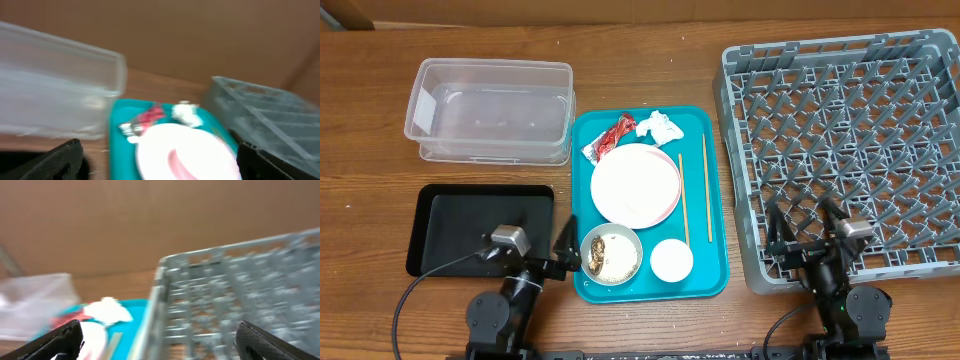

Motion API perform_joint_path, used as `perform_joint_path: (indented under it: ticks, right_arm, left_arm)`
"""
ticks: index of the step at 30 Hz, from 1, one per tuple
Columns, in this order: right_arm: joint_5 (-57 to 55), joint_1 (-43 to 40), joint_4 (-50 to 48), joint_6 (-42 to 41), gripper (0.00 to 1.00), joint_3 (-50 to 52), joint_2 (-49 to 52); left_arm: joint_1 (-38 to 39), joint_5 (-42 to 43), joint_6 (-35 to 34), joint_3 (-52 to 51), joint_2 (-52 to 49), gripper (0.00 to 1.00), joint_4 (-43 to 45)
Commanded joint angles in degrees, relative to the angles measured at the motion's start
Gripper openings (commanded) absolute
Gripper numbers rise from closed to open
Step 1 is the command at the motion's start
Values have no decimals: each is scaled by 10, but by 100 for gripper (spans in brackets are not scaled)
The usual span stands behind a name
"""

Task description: Sort waste into correct bins and load items into the dishwasher

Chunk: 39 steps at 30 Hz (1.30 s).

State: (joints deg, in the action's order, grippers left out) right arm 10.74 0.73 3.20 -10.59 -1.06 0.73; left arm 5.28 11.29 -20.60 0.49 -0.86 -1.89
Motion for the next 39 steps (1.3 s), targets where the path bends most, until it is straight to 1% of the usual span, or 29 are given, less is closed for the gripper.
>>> perform_joint_path:
  ticks: [1,3,4,7,10,13,19,21,24,26,28,29,32,34,36,37,38,39]
  right_arm:
    - [105,-1,-11,-125,100,5,-5]
    - [152,-1,-27,-126,100,-2,-5]
    - [167,-1,-30,-126,100,-11,-5]
    - [194,-1,-15,-140,100,-68,-5]
    - [193,-1,42,-151,100,-153,11]
    - [193,-1,117,-144,100,-243,52]
    - [173,-1,272,-94,100,-420,206]
    - [160,-1,334,-84,100,-480,276]
    - [162,-1,402,-83,100,-543,367]
    - [175,-1,438,-82,100,-572,417]
    - [174,-1,472,-83,100,-586,458]
    - [179,-1,495,-83,100,-589,485]
    - [213,-1,528,-75,100,-589,521]
    - [217,-1,534,-57,100,-589,537]
    - [218,-1,530,-57,100,-590,539]
    - [218,-1,527,-57,100,-591,539]
    - [218,-1,522,-58,100,-593,535]
    - [219,-1,514,-59,100,-595,532]
  left_arm:
    - [4,139,-37,-2,5,100,47]
    - [4,169,-38,5,6,100,94]
    - [4,169,-38,13,5,100,109]
    - [3,167,-21,72,5,100,103]
    - [3,167,10,163,-12,100,37]
    - [3,167,27,265,-58,100,-54]
    - [4,172,22,469,-213,100,-273]
    - [4,196,22,526,-271,100,-321]
    - [4,270,22,590,-339,100,-341]
    - [4,310,19,614,-365,100,-341]
    - [4,349,-3,620,-381,100,-336]
    - [4,353,-10,620,-391,100,-336]
    - [7,360,-18,620,-410,100,-344]
    - [19,362,-8,620,-423,100,-374]
    - [43,350,14,620,-436,100,-415]
    - [61,327,23,620,-444,100,-440]
    - [87,283,31,620,-455,99,-470]
    - [116,234,34,620,-466,96,-496]
